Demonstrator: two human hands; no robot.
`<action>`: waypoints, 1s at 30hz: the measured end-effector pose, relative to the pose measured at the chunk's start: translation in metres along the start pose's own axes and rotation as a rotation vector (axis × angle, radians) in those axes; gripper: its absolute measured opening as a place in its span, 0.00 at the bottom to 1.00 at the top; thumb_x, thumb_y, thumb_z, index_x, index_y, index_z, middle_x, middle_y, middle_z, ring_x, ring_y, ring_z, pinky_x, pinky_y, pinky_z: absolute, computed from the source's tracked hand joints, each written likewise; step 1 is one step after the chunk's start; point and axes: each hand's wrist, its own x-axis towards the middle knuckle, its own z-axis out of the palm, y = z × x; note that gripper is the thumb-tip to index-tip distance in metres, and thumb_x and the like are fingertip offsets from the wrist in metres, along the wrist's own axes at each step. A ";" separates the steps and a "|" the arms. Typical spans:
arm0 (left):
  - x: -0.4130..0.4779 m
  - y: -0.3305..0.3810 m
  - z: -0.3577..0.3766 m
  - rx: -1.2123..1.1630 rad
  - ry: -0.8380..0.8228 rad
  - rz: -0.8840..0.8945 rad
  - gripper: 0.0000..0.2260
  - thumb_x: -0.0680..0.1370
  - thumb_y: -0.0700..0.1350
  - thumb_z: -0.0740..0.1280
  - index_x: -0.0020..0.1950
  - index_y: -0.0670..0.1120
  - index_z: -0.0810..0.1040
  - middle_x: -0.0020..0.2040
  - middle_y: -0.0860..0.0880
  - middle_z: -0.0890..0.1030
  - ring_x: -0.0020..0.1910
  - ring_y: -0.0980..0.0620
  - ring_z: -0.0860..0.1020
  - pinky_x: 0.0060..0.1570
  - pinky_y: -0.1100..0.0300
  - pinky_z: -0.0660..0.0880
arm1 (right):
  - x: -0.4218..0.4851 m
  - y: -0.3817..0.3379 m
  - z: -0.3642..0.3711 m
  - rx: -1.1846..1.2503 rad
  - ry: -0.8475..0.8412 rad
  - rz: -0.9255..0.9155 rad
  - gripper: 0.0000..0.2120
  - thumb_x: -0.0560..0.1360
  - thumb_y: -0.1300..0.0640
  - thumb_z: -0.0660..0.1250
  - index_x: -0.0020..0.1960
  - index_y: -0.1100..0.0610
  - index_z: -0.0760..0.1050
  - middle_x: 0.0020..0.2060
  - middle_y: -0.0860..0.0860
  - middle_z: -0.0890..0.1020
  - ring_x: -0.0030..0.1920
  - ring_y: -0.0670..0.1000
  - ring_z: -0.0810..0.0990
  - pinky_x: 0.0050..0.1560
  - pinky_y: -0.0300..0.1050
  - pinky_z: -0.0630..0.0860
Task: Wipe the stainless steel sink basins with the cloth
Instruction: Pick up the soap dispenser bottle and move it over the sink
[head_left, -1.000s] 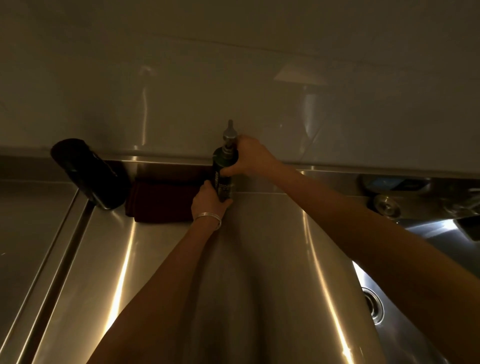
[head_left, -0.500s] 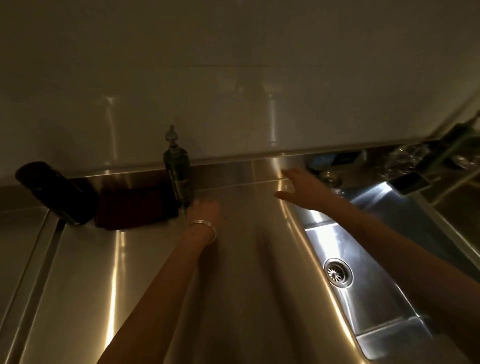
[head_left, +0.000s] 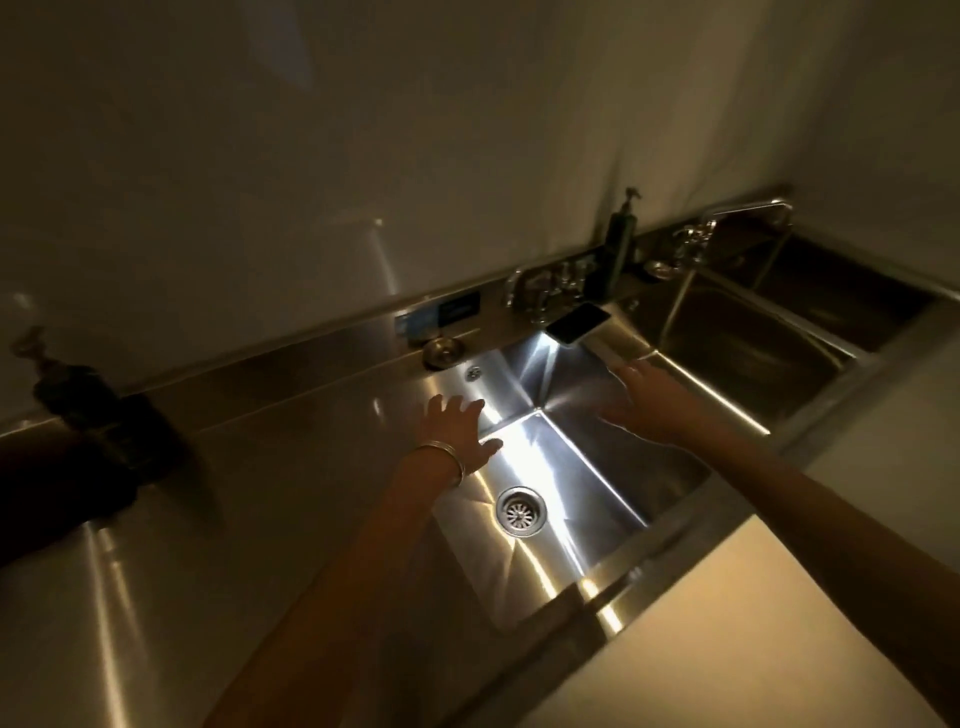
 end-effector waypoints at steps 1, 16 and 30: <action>0.003 0.023 0.000 0.018 0.001 0.015 0.30 0.76 0.62 0.58 0.74 0.50 0.57 0.74 0.45 0.61 0.72 0.42 0.59 0.71 0.47 0.55 | -0.010 0.021 -0.004 -0.001 -0.009 0.018 0.36 0.72 0.45 0.70 0.74 0.56 0.60 0.70 0.59 0.68 0.68 0.60 0.69 0.65 0.54 0.68; 0.051 0.253 -0.031 0.067 0.126 0.128 0.28 0.76 0.60 0.61 0.72 0.49 0.62 0.69 0.44 0.68 0.68 0.42 0.66 0.67 0.48 0.63 | -0.057 0.217 -0.047 0.005 0.020 0.118 0.36 0.75 0.45 0.66 0.76 0.52 0.54 0.72 0.56 0.63 0.69 0.56 0.66 0.67 0.53 0.68; 0.193 0.292 -0.050 -0.077 0.111 0.143 0.28 0.76 0.56 0.63 0.73 0.49 0.61 0.70 0.43 0.66 0.66 0.40 0.67 0.61 0.48 0.68 | 0.060 0.294 -0.075 0.009 0.015 0.075 0.35 0.75 0.45 0.65 0.76 0.54 0.55 0.71 0.56 0.64 0.68 0.56 0.68 0.65 0.53 0.71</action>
